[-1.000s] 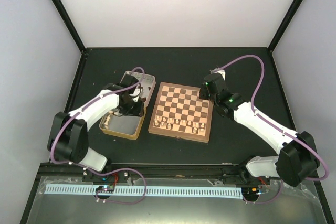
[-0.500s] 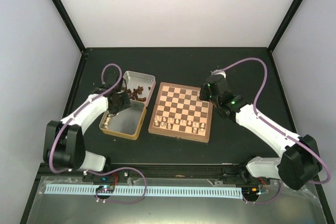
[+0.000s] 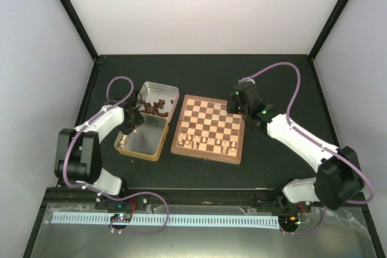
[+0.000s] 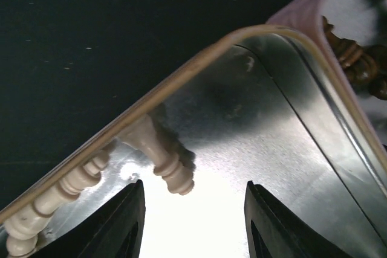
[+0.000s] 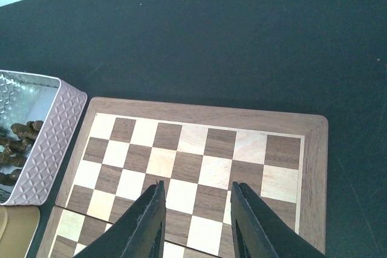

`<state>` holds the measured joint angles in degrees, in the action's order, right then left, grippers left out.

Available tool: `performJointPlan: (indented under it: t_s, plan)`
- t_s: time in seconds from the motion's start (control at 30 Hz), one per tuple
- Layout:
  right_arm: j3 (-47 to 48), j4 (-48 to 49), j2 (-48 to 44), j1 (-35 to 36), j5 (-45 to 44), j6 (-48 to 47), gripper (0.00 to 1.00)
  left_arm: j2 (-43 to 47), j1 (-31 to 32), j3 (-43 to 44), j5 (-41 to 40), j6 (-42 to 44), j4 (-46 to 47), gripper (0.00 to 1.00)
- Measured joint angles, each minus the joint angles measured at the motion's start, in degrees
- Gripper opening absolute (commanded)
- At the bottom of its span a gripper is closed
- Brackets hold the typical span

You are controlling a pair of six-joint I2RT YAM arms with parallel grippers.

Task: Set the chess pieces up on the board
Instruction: Pick up the chess piece from the storage box.

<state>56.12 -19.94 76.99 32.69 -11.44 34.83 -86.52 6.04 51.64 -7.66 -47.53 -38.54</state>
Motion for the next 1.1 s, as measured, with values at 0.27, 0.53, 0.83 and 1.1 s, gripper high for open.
performJointPlan:
  t_s: [0.27, 0.53, 0.83, 1.1]
  plan:
    - [0.2, 0.2, 2.4, -0.1, 0.3, -1.3, 0.31, -2.9, -0.9, 0.9, -1.7, -1.6, -0.8, 0.36]
    - [0.4, 0.7, 3.1, -0.5, 1.6, -1.8, 0.31, -5.1, -1.2, 0.9, -2.0, -2.3, -0.7, 0.29]
    - [0.4, 0.7, 3.0, -0.6, 1.6, -1.7, 0.31, -6.2, -1.2, 0.9, -2.0, -2.4, -0.4, 0.31]
    - [0.4, 0.7, 2.2, -0.6, 1.7, -1.7, 0.31, -8.0, -1.2, 0.9, -2.3, -2.3, 0.5, 0.33]
